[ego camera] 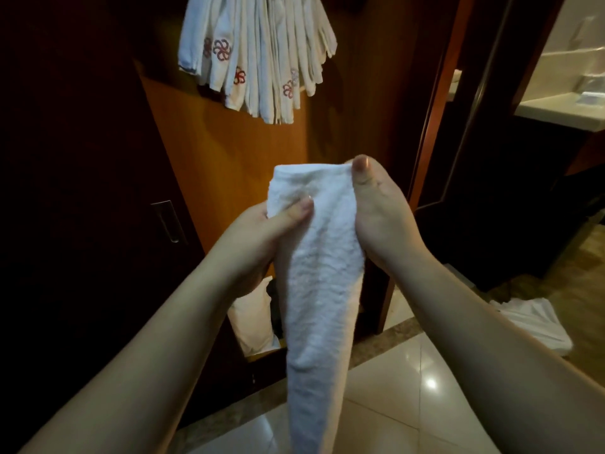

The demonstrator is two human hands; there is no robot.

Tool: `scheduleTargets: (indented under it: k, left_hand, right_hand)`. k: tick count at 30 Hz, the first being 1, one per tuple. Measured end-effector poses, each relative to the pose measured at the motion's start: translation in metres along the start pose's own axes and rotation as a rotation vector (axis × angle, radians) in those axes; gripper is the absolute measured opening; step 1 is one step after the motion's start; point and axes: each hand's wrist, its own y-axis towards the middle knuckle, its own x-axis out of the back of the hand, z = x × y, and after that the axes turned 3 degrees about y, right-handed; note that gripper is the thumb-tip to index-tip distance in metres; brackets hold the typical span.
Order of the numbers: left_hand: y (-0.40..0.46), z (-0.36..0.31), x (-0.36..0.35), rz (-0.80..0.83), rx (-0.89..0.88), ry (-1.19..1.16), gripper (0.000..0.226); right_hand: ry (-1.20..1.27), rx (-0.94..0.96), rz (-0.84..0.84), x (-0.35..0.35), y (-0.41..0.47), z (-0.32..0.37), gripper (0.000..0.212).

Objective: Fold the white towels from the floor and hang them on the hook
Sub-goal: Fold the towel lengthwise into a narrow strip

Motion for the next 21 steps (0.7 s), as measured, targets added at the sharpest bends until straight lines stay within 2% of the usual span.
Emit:
scheduleTargets:
  k: [2,4,5,10,11,14,16,19,21]
  left_hand:
    - [0.005,-0.009,-0.005,-0.065,-0.021,-0.073,0.038]
    - [0.010,-0.018,-0.009,-0.091,-0.015,-0.170,0.035]
    - [0.014,-0.024,-0.010,-0.105,-0.005,-0.219,0.034]
    - [0.038,-0.048,-0.014,-0.310,0.067,-0.299,0.037]
    - [0.044,-0.051,-0.014,-0.354,0.086,-0.299,0.037]
    - [0.062,-0.055,-0.012,-0.473,0.141,-0.258,0.042]
    - [0.068,-0.056,-0.010,-0.514,0.162,-0.213,0.044]
    - [0.074,-0.061,-0.004,-0.512,0.177,-0.154,0.043]
    - [0.076,-0.068,-0.002,-0.478,0.178,-0.140,0.038]
  right_hand:
    - [0.228,-0.093,0.042,0.005,0.012,-0.002,0.061]
    - [0.486,-0.290,0.113,0.013,0.021,-0.014,0.078]
    - [0.562,-0.380,0.171,0.018,0.023,-0.025,0.079]
    - [0.512,-0.767,0.380,0.027,-0.004,-0.078,0.049]
    - [0.525,-0.784,0.408,0.028,-0.009,-0.085,0.049]
    - [0.691,-0.796,0.471,0.037,-0.017,-0.089,0.073]
    - [0.749,-0.767,0.526,0.043,-0.021,-0.084,0.081]
    - [0.653,-0.683,0.545,0.049,-0.025,-0.078,0.101]
    - [0.491,-0.613,0.561,0.050,-0.025,-0.071,0.109]
